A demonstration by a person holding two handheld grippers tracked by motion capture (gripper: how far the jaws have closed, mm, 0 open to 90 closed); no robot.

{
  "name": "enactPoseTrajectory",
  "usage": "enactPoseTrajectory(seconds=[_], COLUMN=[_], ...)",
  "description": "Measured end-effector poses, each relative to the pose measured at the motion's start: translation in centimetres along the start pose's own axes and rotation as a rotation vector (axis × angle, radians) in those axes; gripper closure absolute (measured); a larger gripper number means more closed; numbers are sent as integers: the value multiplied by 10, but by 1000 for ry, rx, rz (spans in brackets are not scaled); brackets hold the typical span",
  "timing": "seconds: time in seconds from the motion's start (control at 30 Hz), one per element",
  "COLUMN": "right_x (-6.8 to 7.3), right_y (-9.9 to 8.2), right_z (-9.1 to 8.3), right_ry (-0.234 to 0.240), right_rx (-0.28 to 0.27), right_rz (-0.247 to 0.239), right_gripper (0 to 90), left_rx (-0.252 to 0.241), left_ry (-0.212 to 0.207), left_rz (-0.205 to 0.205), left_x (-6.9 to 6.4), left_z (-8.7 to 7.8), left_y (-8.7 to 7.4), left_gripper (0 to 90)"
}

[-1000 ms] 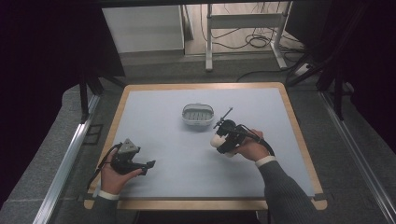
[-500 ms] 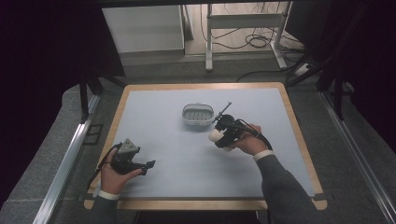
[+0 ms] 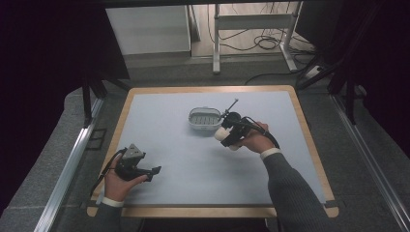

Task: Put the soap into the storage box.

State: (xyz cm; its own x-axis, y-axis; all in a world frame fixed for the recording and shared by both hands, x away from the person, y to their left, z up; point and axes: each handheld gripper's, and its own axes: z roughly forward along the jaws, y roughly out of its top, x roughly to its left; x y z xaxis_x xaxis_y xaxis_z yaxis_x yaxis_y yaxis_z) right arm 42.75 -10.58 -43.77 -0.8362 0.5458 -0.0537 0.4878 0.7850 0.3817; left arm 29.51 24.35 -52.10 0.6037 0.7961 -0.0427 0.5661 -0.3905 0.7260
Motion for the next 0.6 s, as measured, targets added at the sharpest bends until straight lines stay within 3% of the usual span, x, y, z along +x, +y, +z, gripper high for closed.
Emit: enactPoseTrajectory(seconds=[0.6], right_x=[-9], right_y=[22], right_z=[4], right_ry=[-4], right_rx=[8], right_rz=[-43], right_gripper=[493], left_rx=[2], left_ry=[-5], left_rz=[2], left_x=[0], left_z=[1], left_y=[0], left_gripper=[144])
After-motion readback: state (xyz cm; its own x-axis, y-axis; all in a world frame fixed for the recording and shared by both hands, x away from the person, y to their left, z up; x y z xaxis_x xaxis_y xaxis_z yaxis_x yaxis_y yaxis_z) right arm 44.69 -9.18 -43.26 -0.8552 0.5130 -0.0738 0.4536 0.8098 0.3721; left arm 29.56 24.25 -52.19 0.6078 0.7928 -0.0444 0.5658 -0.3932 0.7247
